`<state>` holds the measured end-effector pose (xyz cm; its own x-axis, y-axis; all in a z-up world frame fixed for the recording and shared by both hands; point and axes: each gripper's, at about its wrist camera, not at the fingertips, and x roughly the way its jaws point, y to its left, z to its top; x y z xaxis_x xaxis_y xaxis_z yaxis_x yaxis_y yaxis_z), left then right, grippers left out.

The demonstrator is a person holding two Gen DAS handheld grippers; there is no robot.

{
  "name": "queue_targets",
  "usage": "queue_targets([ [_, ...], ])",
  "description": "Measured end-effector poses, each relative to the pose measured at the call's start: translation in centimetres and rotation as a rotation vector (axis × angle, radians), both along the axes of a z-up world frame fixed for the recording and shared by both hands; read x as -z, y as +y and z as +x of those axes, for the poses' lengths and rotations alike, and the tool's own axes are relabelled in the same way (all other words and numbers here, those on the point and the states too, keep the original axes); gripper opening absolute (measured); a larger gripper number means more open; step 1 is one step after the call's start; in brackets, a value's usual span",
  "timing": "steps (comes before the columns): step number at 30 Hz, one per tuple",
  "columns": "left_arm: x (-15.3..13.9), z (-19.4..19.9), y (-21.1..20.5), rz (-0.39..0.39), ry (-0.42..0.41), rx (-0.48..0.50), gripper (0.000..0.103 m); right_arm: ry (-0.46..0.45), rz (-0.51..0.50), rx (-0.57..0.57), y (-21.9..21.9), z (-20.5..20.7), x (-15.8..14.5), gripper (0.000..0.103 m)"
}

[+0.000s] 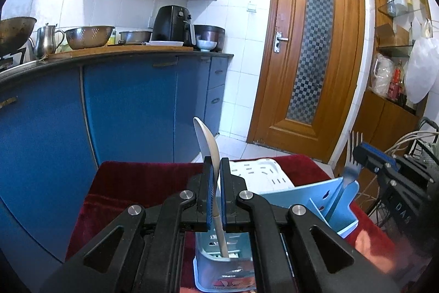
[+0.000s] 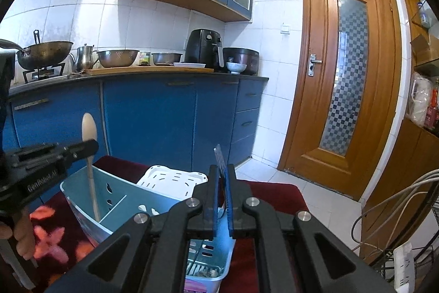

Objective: Organize utensils
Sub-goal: 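Lift both utensils over the blue caddy and open both tools to drop them in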

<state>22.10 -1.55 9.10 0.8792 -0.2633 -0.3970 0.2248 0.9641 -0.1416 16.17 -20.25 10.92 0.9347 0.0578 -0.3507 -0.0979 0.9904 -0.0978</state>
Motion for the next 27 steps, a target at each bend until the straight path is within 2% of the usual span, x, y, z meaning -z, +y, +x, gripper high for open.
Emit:
queue_targets([
  [7, 0.7, -0.4, -0.1, 0.017, 0.020, 0.000, 0.004, 0.026, 0.056, -0.020, -0.4, 0.1, -0.3, 0.008],
  [8, 0.7, -0.4, -0.1, 0.017, 0.027, 0.002, 0.007, 0.031, 0.068, -0.025, -0.6, 0.1, -0.3, 0.010],
  [10, 0.6, -0.5, 0.0, 0.012, 0.036, 0.000, 0.023, 0.042, 0.100, -0.039, -0.9, 0.1, -0.4, 0.020],
  [11, 0.6, -0.6, 0.0, 0.009, 0.038, 0.001, 0.026, 0.043, 0.116, -0.047, -1.0, 0.1, -0.5, 0.026],
  [13, 0.5, -0.9, 0.1, 0.007, 0.041, 0.005, 0.026, 0.042, 0.138, -0.053, -1.2, -0.1, -0.6, 0.029],
  [19, -0.1, -1.5, 0.5, 0.010, 0.056, 0.014, 0.026, 0.036, 0.166, -0.061, -1.5, -0.8, -1.2, 0.030],
  [23, -0.5, -2.3, 0.9, 0.003, 0.066, 0.017, 0.026, 0.021, 0.179, -0.063, -1.6, -1.6, -1.9, 0.034],
  [27, -0.9, -3.3, 1.2, 0.027, 0.062, 0.001, 0.026, 0.015, 0.186, -0.056, -1.9, -2.8, -2.9, 0.035],
])
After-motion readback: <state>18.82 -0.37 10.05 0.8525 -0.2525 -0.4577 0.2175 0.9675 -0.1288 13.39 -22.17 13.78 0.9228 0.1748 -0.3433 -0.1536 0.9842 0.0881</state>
